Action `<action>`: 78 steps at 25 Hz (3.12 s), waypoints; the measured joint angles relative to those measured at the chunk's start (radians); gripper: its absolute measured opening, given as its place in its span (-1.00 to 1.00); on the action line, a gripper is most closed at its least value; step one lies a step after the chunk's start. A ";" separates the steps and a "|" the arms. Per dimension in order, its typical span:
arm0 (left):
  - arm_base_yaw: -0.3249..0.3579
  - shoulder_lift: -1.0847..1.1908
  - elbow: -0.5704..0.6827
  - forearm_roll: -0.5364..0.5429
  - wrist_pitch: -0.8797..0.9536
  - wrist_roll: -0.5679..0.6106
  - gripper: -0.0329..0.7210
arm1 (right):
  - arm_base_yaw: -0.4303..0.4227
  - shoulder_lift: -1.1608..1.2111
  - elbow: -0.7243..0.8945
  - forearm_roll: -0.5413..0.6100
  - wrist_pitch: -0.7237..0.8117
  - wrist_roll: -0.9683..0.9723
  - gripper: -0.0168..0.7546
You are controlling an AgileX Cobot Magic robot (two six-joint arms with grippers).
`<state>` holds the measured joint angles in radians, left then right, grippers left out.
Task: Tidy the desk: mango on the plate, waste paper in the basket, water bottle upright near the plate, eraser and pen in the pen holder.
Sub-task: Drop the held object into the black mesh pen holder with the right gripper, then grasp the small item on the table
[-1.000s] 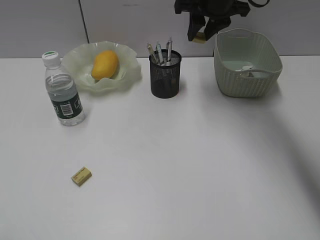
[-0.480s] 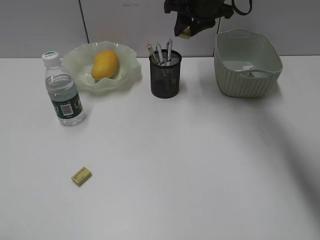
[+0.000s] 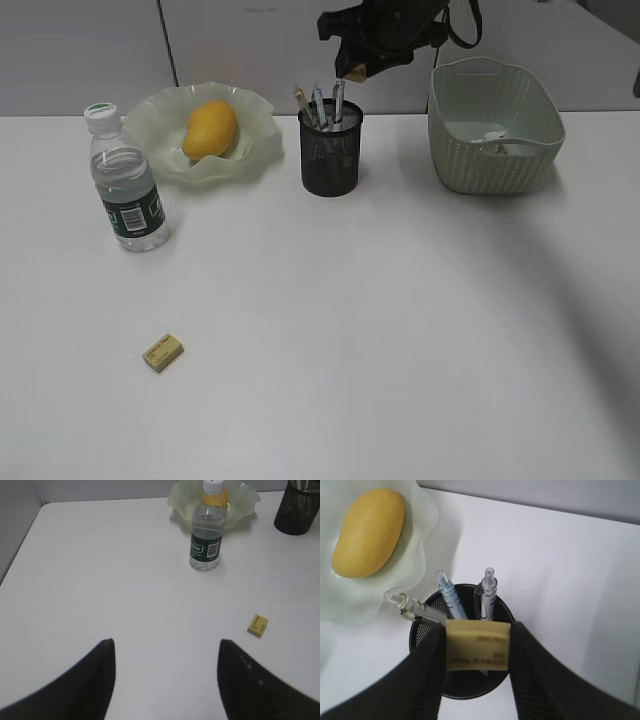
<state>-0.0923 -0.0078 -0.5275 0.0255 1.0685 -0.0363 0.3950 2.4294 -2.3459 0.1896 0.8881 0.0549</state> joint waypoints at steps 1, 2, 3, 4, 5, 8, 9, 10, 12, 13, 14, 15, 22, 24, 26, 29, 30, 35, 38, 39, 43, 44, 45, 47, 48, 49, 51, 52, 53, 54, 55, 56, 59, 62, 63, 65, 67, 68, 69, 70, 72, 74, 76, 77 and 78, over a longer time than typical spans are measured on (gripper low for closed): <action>0.000 0.000 0.000 0.000 0.000 0.000 0.38 | 0.000 0.002 0.000 0.000 -0.007 -0.007 -0.15; 0.000 0.000 0.000 0.000 0.000 0.000 0.38 | 0.000 0.007 0.000 0.002 -0.011 -0.013 -0.15; 0.000 0.000 0.000 0.000 0.000 0.000 0.38 | 0.000 0.014 0.000 0.005 -0.015 -0.024 -0.15; 0.000 0.000 0.000 0.000 0.000 0.000 0.38 | 0.000 0.020 0.000 0.009 -0.016 -0.035 -0.15; 0.000 0.000 0.000 0.000 0.000 0.000 0.38 | 0.000 0.028 0.000 0.017 -0.018 -0.045 -0.15; 0.000 0.000 0.000 0.000 0.000 0.000 0.38 | 0.003 0.049 0.000 0.024 -0.026 -0.060 -0.15; 0.000 0.000 0.000 0.000 0.000 0.000 0.38 | 0.005 0.055 0.000 0.024 -0.030 -0.065 -0.15; 0.000 0.000 0.000 0.000 0.000 0.000 0.38 | 0.009 0.061 0.000 0.024 -0.034 -0.072 -0.15; 0.000 0.000 0.000 0.000 0.000 0.000 0.38 | 0.018 0.069 0.000 0.024 -0.039 -0.088 -0.15; 0.000 0.000 0.000 0.000 0.000 0.000 0.38 | 0.023 0.072 0.000 0.024 -0.042 -0.092 -0.15; 0.000 0.000 0.000 0.000 0.000 0.000 0.38 | 0.027 0.076 0.000 0.024 -0.046 -0.097 -0.15; 0.000 0.000 0.000 0.000 0.000 0.000 0.38 | 0.031 0.079 0.000 0.024 -0.050 -0.099 -0.15; 0.000 0.000 0.000 0.000 0.000 0.000 0.38 | 0.035 0.086 0.000 -0.003 -0.054 -0.105 -0.15; 0.000 0.000 0.000 0.000 0.000 0.000 0.38 | 0.035 0.086 0.000 -0.010 -0.054 -0.105 -0.15; 0.000 0.000 0.000 0.000 0.000 0.000 0.38 | 0.035 0.086 0.000 -0.014 -0.054 -0.105 -0.15; 0.000 0.000 0.000 0.000 0.000 0.000 0.38 | 0.035 0.086 0.000 -0.019 -0.055 -0.105 -0.13; 0.000 0.000 0.000 0.000 0.000 0.000 0.38 | 0.035 0.086 0.000 -0.020 -0.055 -0.106 -0.09; 0.000 0.000 0.000 0.000 0.000 0.000 0.38 | 0.035 0.086 0.000 -0.020 -0.055 -0.112 0.27; 0.000 0.000 0.000 0.000 0.000 0.000 0.38 | 0.035 0.086 0.000 -0.020 -0.055 -0.113 0.35; 0.000 0.000 0.000 0.000 0.000 0.000 0.38 | 0.035 0.086 0.000 -0.020 -0.055 -0.114 0.36; 0.000 0.000 0.000 0.000 0.000 0.000 0.38 | 0.035 0.086 -0.026 -0.020 -0.003 -0.114 0.37; 0.000 0.000 0.000 0.000 0.000 0.000 0.38 | 0.035 0.086 -0.047 -0.020 0.024 -0.114 0.37; 0.000 0.000 0.000 0.000 0.000 0.000 0.38 | 0.035 0.086 -0.072 -0.020 0.069 -0.114 0.37; 0.000 0.000 0.000 0.000 0.000 0.000 0.38 | 0.035 0.086 -0.131 -0.019 0.148 -0.114 0.37; 0.000 0.000 0.000 0.000 0.000 0.000 0.38 | 0.035 0.086 -0.156 -0.019 0.185 -0.114 0.37; 0.000 0.000 0.000 0.000 0.000 0.000 0.38 | 0.035 0.086 -0.179 -0.019 0.228 -0.114 0.37; 0.000 0.000 0.000 0.000 0.000 0.000 0.38 | 0.035 0.076 -0.218 -0.019 0.290 -0.114 0.37; 0.000 0.000 0.000 0.000 0.000 0.000 0.38 | 0.035 0.067 -0.225 -0.019 0.306 -0.114 0.36; 0.000 0.000 0.000 0.000 0.000 0.000 0.38 | 0.035 0.054 -0.231 -0.019 0.315 -0.114 0.33; 0.000 0.000 0.000 0.000 0.000 0.000 0.38 | 0.035 0.041 -0.233 -0.022 0.317 -0.114 0.32; 0.000 0.000 0.000 0.000 0.000 0.000 0.38 | 0.035 0.024 -0.233 -0.031 0.319 -0.111 0.29; 0.000 0.000 0.000 0.000 0.000 0.000 0.38 | 0.034 0.000 -0.232 -0.047 0.320 -0.099 0.26; 0.000 0.000 0.000 0.000 0.000 0.000 0.38 | 0.017 -0.059 -0.215 -0.070 0.321 -0.065 0.22; 0.000 0.000 0.000 0.000 0.000 0.000 0.38 | -0.039 -0.131 -0.164 -0.071 0.321 -0.055 0.20; 0.000 0.000 0.000 0.000 0.000 0.000 0.38 | -0.063 -0.152 -0.142 -0.075 0.321 -0.048 0.20; 0.000 0.000 0.000 0.000 0.000 0.000 0.38 | -0.130 -0.201 -0.079 -0.095 0.321 -0.046 0.20; 0.000 0.000 0.000 -0.001 0.000 0.000 0.38 | -0.191 -0.252 -0.015 -0.126 0.321 -0.045 0.20; 0.000 0.000 0.000 -0.002 0.000 0.000 0.38 | -0.223 -0.272 0.017 -0.136 0.322 -0.045 0.20; 0.000 0.000 0.000 -0.002 0.000 0.000 0.38 | -0.246 -0.294 0.044 -0.146 0.322 -0.045 0.20; 0.000 0.000 0.000 -0.002 0.000 0.000 0.38 | -0.270 -0.316 0.062 -0.153 0.323 -0.049 0.20; 0.000 0.000 0.000 -0.003 0.000 0.000 0.38 | -0.289 -0.344 0.092 -0.163 0.324 -0.055 0.20; 0.000 0.000 0.000 -0.003 0.000 0.000 0.38 | -0.291 -0.383 0.128 -0.180 0.325 -0.078 0.20; 0.000 0.000 0.000 -0.003 0.000 0.000 0.38 | -0.291 -0.433 0.201 -0.183 0.324 -0.089 0.20; 0.000 0.000 0.000 -0.003 0.000 0.000 0.38 | -0.291 -0.468 0.243 -0.178 0.324 -0.090 0.20; 0.000 0.000 0.000 -0.004 0.000 0.000 0.38 | -0.291 -0.508 0.301 -0.178 0.324 -0.091 0.20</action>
<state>-0.0923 -0.0078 -0.5275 0.0217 1.0685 -0.0363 0.1045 1.9216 -2.0452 0.0117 1.2122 -0.0363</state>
